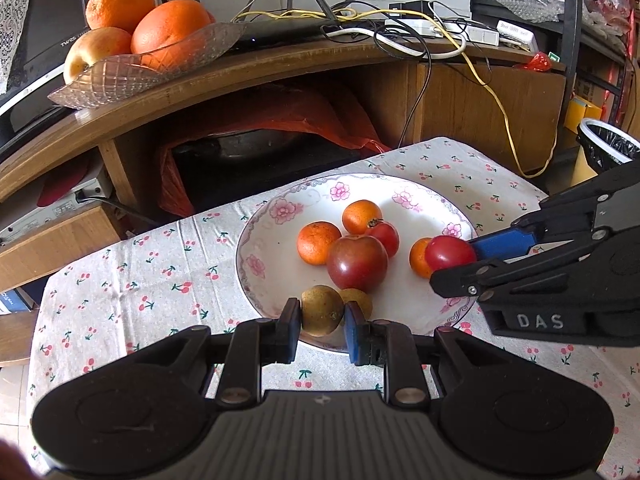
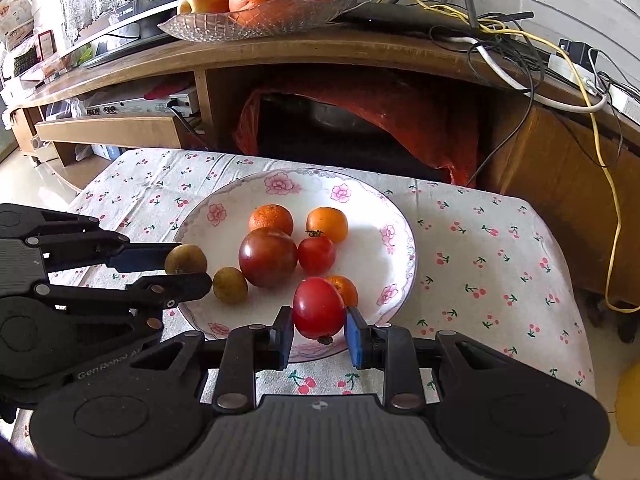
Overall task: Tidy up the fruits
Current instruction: 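Lower the tomato into the bowl and open the right tool while the left tool releases the kiwi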
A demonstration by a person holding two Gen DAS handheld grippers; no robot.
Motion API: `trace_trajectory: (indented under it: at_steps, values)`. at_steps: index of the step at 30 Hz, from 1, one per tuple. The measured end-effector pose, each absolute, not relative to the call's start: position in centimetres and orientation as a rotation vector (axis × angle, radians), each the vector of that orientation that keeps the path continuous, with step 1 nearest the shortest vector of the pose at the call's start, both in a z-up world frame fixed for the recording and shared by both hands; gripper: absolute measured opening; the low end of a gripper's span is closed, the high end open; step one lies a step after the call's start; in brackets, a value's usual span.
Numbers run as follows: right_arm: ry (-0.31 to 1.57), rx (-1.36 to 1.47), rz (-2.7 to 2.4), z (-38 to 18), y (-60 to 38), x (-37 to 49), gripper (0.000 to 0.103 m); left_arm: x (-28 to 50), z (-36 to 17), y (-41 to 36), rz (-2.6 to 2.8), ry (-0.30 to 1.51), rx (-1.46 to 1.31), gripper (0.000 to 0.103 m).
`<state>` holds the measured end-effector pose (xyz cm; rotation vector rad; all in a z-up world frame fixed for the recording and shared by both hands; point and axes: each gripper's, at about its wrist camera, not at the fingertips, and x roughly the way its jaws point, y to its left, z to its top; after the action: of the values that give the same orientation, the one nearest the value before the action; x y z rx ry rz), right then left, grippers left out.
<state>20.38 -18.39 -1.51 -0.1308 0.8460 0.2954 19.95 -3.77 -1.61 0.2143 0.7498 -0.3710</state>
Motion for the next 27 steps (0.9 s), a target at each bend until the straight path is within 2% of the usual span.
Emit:
trace_trajectory:
  at_steps: [27]
  values:
    - [0.852, -0.146, 0.316, -2.9, -17.5, 21.1, 0.023, 20.6, -2.4, -4.1, -0.354, 0.744, 0.2, 0.033]
